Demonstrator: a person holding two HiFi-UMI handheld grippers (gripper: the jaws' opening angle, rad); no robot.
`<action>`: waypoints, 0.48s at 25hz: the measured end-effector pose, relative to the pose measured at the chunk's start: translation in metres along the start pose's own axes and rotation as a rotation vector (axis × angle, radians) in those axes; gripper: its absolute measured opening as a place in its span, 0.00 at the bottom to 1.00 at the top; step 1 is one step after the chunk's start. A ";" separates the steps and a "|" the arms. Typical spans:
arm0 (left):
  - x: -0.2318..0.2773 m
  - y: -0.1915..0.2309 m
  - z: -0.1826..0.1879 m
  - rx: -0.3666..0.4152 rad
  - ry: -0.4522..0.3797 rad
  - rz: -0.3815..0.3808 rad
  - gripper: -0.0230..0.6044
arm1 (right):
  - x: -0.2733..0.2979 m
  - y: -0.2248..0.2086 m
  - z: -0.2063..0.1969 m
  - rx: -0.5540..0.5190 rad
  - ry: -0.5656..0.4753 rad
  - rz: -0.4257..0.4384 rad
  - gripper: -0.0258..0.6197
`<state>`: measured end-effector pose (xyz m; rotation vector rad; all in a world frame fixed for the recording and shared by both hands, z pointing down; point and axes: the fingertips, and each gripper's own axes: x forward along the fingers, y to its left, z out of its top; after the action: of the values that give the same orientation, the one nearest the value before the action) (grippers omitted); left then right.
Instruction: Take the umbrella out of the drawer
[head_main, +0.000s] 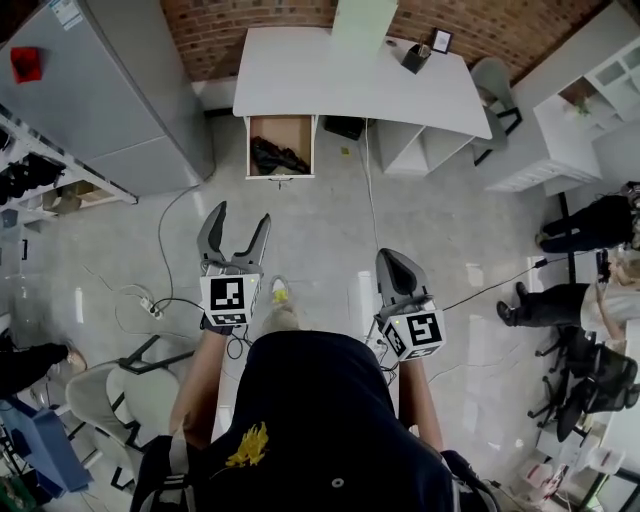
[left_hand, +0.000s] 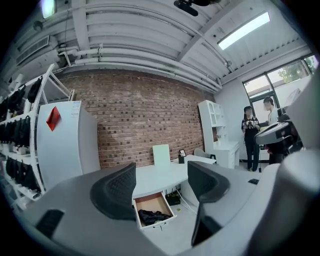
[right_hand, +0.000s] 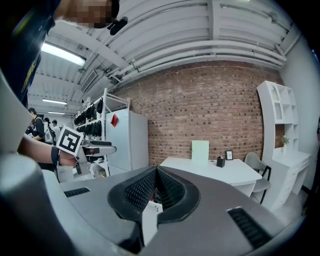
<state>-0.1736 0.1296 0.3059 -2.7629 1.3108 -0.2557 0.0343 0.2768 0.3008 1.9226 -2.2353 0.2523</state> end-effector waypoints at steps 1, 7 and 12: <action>0.008 0.007 0.003 0.003 -0.006 -0.008 0.56 | 0.010 0.000 0.004 0.000 0.001 -0.005 0.08; 0.038 0.050 0.000 -0.015 -0.016 -0.036 0.58 | 0.066 0.012 0.020 0.004 0.001 -0.015 0.08; 0.057 0.074 -0.013 -0.030 -0.015 -0.077 0.58 | 0.106 0.026 0.023 0.010 0.022 -0.020 0.08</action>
<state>-0.1968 0.0392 0.3150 -2.8385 1.2166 -0.2217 -0.0075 0.1734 0.3040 1.9363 -2.2040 0.2804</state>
